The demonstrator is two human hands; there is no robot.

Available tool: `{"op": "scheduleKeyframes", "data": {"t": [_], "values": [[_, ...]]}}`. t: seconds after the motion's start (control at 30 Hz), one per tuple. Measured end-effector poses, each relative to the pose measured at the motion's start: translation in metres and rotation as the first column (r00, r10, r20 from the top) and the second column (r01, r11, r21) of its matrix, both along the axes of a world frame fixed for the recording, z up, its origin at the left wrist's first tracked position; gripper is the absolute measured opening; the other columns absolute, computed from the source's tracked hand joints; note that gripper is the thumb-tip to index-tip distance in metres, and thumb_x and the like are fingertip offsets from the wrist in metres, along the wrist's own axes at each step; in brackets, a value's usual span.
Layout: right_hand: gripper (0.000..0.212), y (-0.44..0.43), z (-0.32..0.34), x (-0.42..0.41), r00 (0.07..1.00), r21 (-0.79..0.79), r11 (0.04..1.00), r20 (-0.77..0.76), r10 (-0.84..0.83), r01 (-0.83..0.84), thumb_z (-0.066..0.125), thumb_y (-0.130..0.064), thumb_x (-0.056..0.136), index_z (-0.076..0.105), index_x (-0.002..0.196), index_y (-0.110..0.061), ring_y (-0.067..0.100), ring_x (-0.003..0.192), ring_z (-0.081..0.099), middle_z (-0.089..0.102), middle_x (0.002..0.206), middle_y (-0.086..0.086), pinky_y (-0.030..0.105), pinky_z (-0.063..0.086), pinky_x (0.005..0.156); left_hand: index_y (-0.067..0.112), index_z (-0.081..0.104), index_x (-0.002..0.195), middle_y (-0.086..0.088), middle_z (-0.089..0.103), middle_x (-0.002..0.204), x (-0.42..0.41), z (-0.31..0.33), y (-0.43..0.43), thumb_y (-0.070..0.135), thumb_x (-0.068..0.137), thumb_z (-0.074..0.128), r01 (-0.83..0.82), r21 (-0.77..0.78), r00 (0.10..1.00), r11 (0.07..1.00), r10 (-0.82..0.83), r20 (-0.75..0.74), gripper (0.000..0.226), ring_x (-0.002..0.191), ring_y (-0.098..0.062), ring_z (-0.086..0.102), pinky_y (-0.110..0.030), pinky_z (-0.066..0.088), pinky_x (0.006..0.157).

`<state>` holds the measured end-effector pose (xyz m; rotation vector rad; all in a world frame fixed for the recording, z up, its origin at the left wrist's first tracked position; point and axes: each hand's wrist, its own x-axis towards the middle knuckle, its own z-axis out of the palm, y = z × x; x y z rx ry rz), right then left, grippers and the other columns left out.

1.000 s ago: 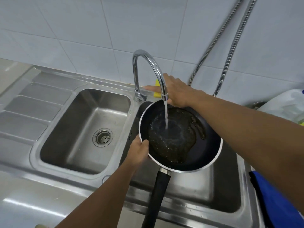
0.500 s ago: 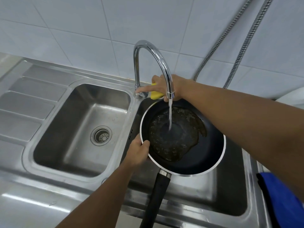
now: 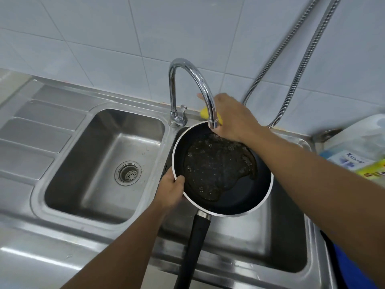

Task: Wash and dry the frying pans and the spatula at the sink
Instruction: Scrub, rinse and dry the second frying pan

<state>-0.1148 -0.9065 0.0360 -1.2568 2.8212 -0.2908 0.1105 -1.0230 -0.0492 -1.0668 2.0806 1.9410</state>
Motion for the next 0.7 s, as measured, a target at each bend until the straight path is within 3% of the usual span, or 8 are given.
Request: {"op": "scheduleKeyframes", "data": {"t": [0.07, 0.13, 0.27, 0.33, 0.43, 0.57, 0.63, 0.7], "values": [[0.074, 0.040, -0.002, 0.030, 0.985, -0.244, 0.954, 0.032, -0.171, 0.173, 0.064, -0.027, 0.080, 0.037, 0.148, -0.036, 0.022, 0.119, 0.051, 0.045, 0.138, -0.001, 0.040, 0.050, 0.089, 0.019, 0.059, 0.129, -0.007, 0.070, 0.109, 0.002, 0.002, 0.000, 0.008, 0.104, 0.043, -0.016, 0.011, 1.000, 1.000, 0.016, 0.001, 0.032, 0.097, -0.020, 0.070, -0.023, 0.058, 0.060], [0.067, 0.080, -0.018, 0.061, 0.923, -0.443, 0.814, 0.099, -0.371, 0.375, 0.068, -0.025, 0.079, 0.047, 0.142, -0.034, 0.019, 0.117, 0.052, 0.044, 0.135, -0.005, 0.035, 0.048, 0.089, 0.018, 0.058, 0.132, -0.010, 0.070, 0.111, 0.003, 0.004, 0.000, 0.007, 0.103, 0.042, -0.030, 0.017, 1.000, 0.999, 0.030, -0.002, 0.035, 0.098, -0.025, 0.070, -0.027, 0.060, 0.060], [0.061, 0.125, -0.053, 0.099, 0.694, -0.480, 0.521, 0.324, -0.642, 0.706, 0.075, -0.021, 0.078, 0.058, 0.136, -0.031, 0.022, 0.117, 0.052, 0.054, 0.132, -0.002, 0.031, 0.039, 0.095, 0.019, 0.058, 0.133, -0.011, 0.070, 0.113, 0.006, 0.012, 0.004, 0.007, 0.103, 0.041, -0.054, 0.025, 0.998, 0.998, 0.054, -0.015, 0.037, 0.100, -0.028, 0.071, -0.033, 0.063, 0.062], [0.060, 0.134, -0.059, 0.108, 0.524, -0.430, 0.314, 0.564, -0.638, 0.846, 0.076, -0.018, 0.079, 0.060, 0.136, -0.031, 0.020, 0.116, 0.056, 0.059, 0.131, -0.002, 0.028, 0.040, 0.097, 0.020, 0.059, 0.133, -0.009, 0.070, 0.114, 0.006, 0.016, 0.008, 0.008, 0.103, 0.041, -0.045, 0.026, 0.999, 0.999, 0.046, -0.022, 0.037, 0.101, -0.027, 0.070, -0.039, 0.065, 0.071], [0.045, 0.142, -0.063, 0.108, 0.251, -0.253, 0.058, 0.859, -0.446, 0.966, 0.074, -0.004, 0.080, 0.066, 0.120, -0.025, 0.030, 0.102, 0.066, 0.069, 0.111, 0.006, 0.038, 0.056, 0.087, 0.018, 0.059, 0.134, -0.007, 0.070, 0.115, 0.008, 0.020, 0.013, 0.008, 0.103, 0.042, -0.043, -0.004, 0.999, 0.999, 0.042, -0.031, 0.037, 0.104, -0.028, 0.069, -0.051, 0.064, 0.082], [0.031, 0.153, -0.062, 0.099, 0.082, -0.081, 0.015, 0.933, -0.351, 0.997, 0.073, 0.009, 0.077, 0.068, 0.101, -0.012, 0.036, 0.094, 0.068, 0.071, 0.102, 0.019, 0.051, 0.059, 0.087, 0.023, 0.057, 0.137, -0.007, 0.070, 0.124, 0.012, 0.020, 0.017, 0.014, 0.105, 0.045, -0.067, 0.079, 0.997, 0.995, 0.069, -0.033, 0.036, 0.110, -0.028, 0.069, -0.053, 0.061, 0.090], [0.031, 0.155, -0.059, 0.094, 0.042, -0.060, -0.044, 0.943, -0.330, 0.997, 0.072, 0.011, 0.077, 0.067, 0.098, -0.012, 0.035, 0.092, 0.067, 0.070, 0.098, 0.016, 0.048, 0.059, 0.086, 0.023, 0.056, 0.140, -0.007, 0.070, 0.129, 0.012, 0.019, 0.019, 0.023, 0.107, 0.051, -0.136, 0.308, 0.987, 0.942, 0.155, -0.038, 0.033, 0.115, -0.029, 0.069, -0.053, 0.058, 0.097], [0.031, 0.156, -0.056, 0.090, 0.010, -0.047, -0.115, 0.954, -0.300, 0.992, 0.070, 0.012, 0.077, 0.066, 0.096, -0.012, 0.033, 0.086, 0.066, 0.069, 0.094, 0.015, 0.043, 0.059, 0.080, 0.014, 0.057, 0.140, -0.010, 0.072, 0.128, 0.014, 0.025, 0.026, 0.032, 0.105, 0.055, -0.152, 0.558, 0.980, 0.816, 0.198, -0.023, 0.040, 0.119, -0.030, 0.069, -0.048, 0.055, 0.103]]}}
